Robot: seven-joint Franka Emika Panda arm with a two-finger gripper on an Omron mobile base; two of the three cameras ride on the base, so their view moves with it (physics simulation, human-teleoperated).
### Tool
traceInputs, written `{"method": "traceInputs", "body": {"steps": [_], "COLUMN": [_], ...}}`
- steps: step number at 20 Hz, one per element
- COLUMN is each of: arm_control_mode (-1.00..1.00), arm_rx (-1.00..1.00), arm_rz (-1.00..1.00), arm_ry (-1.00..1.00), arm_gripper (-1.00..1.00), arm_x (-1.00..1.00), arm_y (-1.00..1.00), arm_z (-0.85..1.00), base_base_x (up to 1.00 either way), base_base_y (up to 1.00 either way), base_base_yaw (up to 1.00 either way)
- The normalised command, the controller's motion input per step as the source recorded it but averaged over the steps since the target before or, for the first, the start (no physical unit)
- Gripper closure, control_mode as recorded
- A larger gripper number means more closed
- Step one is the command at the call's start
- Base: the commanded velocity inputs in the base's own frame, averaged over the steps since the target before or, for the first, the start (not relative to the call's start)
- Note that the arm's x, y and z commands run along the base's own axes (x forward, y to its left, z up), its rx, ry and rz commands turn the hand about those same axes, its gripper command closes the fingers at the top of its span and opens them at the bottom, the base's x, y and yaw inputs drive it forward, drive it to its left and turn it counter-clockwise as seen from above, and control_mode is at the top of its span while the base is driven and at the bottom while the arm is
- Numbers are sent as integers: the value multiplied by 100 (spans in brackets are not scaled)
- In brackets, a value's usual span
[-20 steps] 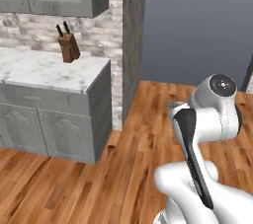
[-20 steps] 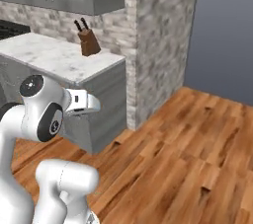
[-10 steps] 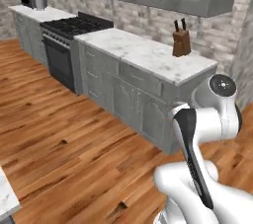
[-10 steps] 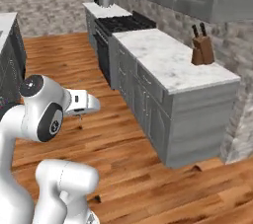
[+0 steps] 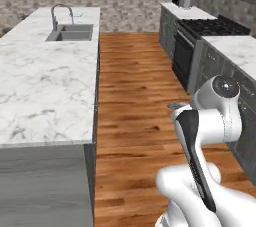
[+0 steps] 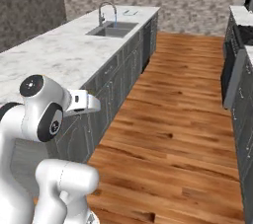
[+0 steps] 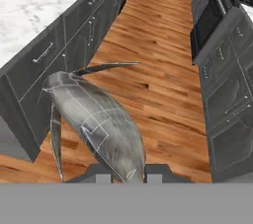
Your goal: Take the fish out of the fridge, briefly rinse it in the sink, and place it on the tray next to the sink.
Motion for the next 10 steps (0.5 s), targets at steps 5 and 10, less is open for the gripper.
{"method": "traceInputs", "body": {"steps": [5,10], "arm_control_mode": [100,100], "arm_rx": [0,0], "arm_rz": [0,0], "arm_ry": [0,0], "arm_gripper": [100,100], "arm_x": [0,0], "arm_y": [0,0], "arm_z": [0,0], "base_base_x": [81,100], "base_base_y": [-80,-85], "base_base_yaw": [39,22]}}
